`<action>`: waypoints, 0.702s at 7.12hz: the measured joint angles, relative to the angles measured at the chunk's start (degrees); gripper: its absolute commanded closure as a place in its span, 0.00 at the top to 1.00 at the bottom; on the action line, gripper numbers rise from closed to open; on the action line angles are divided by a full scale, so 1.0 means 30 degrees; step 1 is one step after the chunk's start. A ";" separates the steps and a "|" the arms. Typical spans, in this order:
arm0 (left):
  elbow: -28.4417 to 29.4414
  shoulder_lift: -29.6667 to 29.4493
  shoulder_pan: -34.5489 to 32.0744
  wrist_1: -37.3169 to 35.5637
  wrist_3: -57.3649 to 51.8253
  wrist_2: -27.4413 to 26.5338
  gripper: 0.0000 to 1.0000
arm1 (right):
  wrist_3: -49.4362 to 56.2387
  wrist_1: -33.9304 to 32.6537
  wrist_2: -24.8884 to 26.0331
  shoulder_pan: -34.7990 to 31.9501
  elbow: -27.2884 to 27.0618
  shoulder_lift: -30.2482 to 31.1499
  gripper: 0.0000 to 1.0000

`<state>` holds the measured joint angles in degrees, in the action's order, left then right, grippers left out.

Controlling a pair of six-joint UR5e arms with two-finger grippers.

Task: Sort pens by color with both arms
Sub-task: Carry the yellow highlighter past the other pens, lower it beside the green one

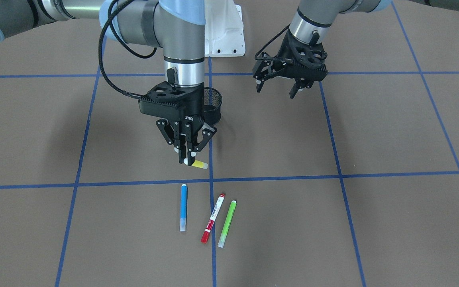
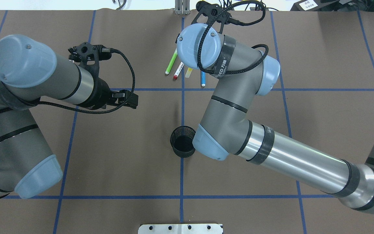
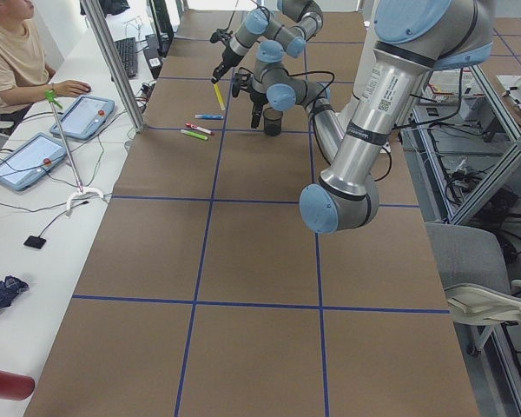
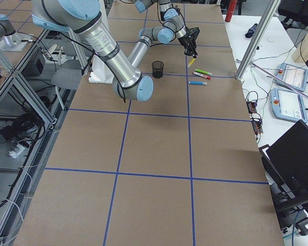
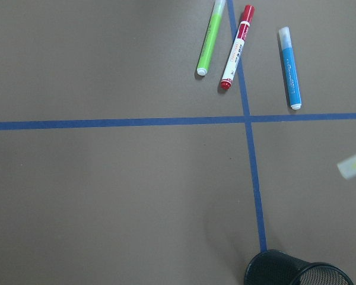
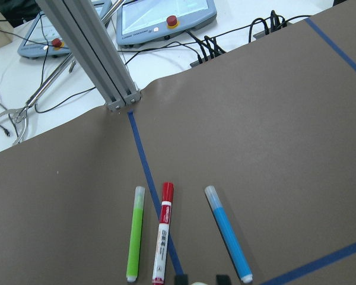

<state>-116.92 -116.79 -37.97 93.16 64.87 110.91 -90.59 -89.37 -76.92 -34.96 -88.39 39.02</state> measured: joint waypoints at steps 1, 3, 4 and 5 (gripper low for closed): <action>-0.0012 0.0035 0.0003 0.0001 -0.0001 0.0002 0.99 | -0.0020 0.1134 0.0391 -0.0226 0.1559 -0.0303 0.00; -0.0020 0.0052 0.0024 0.0002 -0.0002 -0.0010 0.99 | 0.0054 0.2501 0.0969 -0.0622 0.3798 -0.1190 0.00; -0.0020 0.0053 0.0025 0.0001 -0.0002 -0.0006 0.99 | -0.0034 0.2664 0.1046 -0.0730 0.4436 -0.1900 0.00; -0.0028 0.0053 0.0026 0.0002 -0.0002 0.0006 0.99 | -0.0197 0.2733 0.1022 -0.0774 0.5343 -0.2799 0.00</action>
<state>-117.01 -116.63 -37.89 93.16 64.86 110.93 -91.18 -81.17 -73.86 -37.28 -72.36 30.63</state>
